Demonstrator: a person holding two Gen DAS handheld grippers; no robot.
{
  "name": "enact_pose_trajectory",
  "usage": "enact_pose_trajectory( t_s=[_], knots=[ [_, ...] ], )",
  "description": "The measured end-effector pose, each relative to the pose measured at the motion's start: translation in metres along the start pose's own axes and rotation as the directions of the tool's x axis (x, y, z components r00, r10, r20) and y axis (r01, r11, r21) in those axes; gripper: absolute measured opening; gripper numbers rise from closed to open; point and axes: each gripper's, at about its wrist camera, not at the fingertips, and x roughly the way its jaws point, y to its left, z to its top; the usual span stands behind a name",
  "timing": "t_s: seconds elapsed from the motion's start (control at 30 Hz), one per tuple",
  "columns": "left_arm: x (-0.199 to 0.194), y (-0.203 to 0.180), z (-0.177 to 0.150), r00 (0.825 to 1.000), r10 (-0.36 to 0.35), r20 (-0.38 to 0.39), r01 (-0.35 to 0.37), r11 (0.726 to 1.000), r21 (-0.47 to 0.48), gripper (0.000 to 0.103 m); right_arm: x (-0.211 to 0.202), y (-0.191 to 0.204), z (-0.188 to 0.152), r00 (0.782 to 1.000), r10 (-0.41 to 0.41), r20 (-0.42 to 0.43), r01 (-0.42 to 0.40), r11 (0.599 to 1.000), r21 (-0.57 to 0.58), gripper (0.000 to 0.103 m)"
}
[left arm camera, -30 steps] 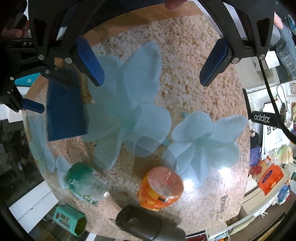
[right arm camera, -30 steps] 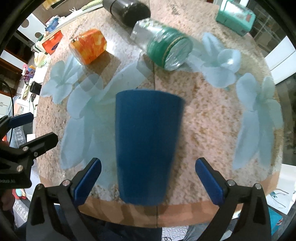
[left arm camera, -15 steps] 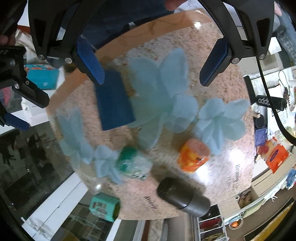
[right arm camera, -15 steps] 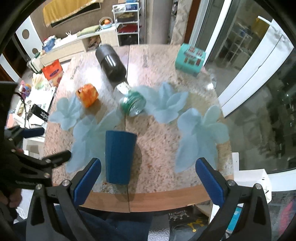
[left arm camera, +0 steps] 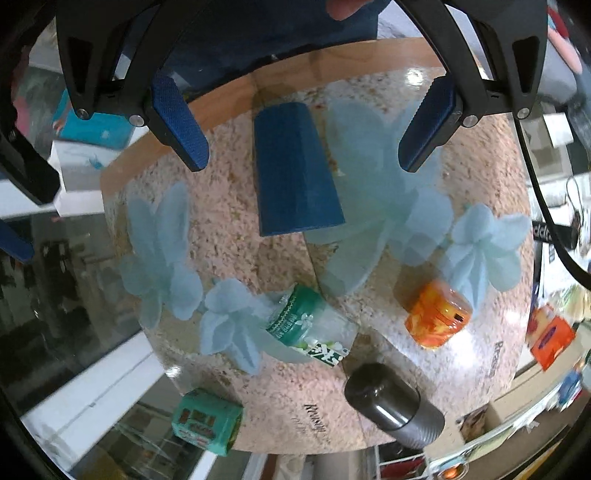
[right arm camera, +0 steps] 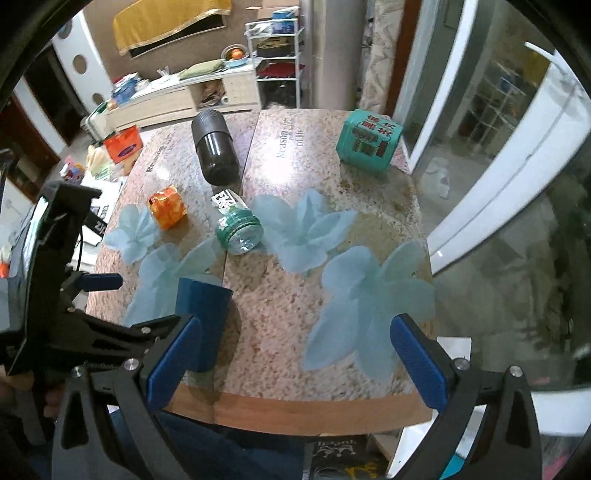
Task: Flip cup upright
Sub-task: 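Grasp the blue cup with the left tool, then lift and rotate the blue cup with the left tool, opening turned up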
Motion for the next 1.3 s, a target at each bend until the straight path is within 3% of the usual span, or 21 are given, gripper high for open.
enact_pose_trajectory(
  t_s=[0.2, 0.53, 0.67, 0.73, 0.8, 1.3],
  knots=[
    [0.039, -0.006, 0.017, 0.997, 0.054, -0.053, -0.056, 0.998, -0.042, 0.103, 0.017, -0.011, 0.004, 0.998, 0.06, -0.03, -0.062, 0.996, -0.069, 0.102],
    [0.1, 0.005, 0.028, 0.981, 0.062, -0.183, -0.088, 0.987, -0.133, 0.103, 0.037, -0.025, 0.015, 0.99, 0.119, -0.07, -0.126, 0.986, -0.106, 0.102],
    [0.107, 0.007, 0.031, 0.984, 0.03, -0.176, -0.06, 0.983, -0.171, 0.103, 0.043, -0.028, 0.016, 0.987, 0.13, -0.091, -0.14, 0.983, -0.117, 0.102],
    [0.111, 0.006, 0.033, 0.984, 0.028, -0.173, -0.058, 0.984, -0.171, 0.095, 0.046, -0.031, 0.016, 0.986, 0.131, -0.103, -0.142, 0.983, -0.114, 0.102],
    [0.117, 0.006, 0.033, 0.983, -0.003, -0.184, -0.032, 0.982, -0.188, 0.077, 0.048, -0.034, 0.016, 0.985, 0.131, -0.11, -0.143, 0.984, -0.11, 0.102],
    [0.113, 0.01, 0.026, 0.99, -0.029, -0.135, 0.004, 0.983, -0.185, 0.077, 0.045, -0.04, 0.013, 0.983, 0.153, -0.096, -0.161, 0.984, -0.077, 0.102]
  ],
)
